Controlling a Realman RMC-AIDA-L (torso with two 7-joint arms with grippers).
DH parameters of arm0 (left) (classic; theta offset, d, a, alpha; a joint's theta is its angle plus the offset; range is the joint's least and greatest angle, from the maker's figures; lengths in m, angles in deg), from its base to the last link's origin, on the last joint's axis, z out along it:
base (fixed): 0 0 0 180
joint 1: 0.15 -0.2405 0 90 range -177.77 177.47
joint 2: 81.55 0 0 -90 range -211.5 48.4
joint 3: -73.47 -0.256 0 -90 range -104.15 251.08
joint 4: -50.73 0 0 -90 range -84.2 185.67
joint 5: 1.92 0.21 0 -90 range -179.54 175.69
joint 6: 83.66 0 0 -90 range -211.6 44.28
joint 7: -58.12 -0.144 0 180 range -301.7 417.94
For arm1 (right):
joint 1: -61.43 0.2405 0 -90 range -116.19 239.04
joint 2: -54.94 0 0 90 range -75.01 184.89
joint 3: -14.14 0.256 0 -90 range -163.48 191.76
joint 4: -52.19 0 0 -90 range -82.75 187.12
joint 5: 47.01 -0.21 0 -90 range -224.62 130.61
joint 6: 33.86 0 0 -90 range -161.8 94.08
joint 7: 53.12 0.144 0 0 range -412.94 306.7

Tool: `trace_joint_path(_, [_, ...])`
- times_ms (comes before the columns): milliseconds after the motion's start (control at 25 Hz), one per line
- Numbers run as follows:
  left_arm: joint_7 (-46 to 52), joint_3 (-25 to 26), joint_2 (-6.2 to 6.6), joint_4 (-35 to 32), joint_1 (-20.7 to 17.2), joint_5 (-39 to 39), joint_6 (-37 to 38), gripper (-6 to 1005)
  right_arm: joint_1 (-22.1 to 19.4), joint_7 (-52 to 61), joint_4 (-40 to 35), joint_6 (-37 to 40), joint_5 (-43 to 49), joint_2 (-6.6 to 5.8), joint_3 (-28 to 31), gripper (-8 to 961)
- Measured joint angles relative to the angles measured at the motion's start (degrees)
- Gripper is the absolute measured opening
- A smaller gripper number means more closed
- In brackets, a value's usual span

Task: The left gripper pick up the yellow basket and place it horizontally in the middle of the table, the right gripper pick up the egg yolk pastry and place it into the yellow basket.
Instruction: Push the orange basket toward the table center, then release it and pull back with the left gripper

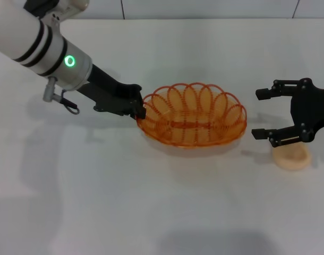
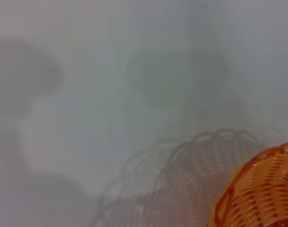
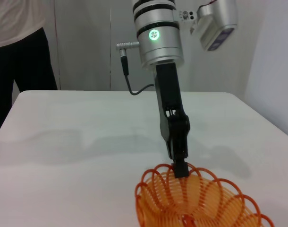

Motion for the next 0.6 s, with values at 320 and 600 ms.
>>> trace_joint_path(320, [2.3,-0.1,-0.13,0.6,0.6,0.1,-1.0,100,-0.3,-0.6,0.0,0.1,0.0,0.00,0.0,846])
trace_joint_path(600, [2.4,-0.1,-0.29,0.7,0.6,-0.6,-0.4,118,-0.4,-1.1,0.0,0.1,0.0,-0.15,0.0,845])
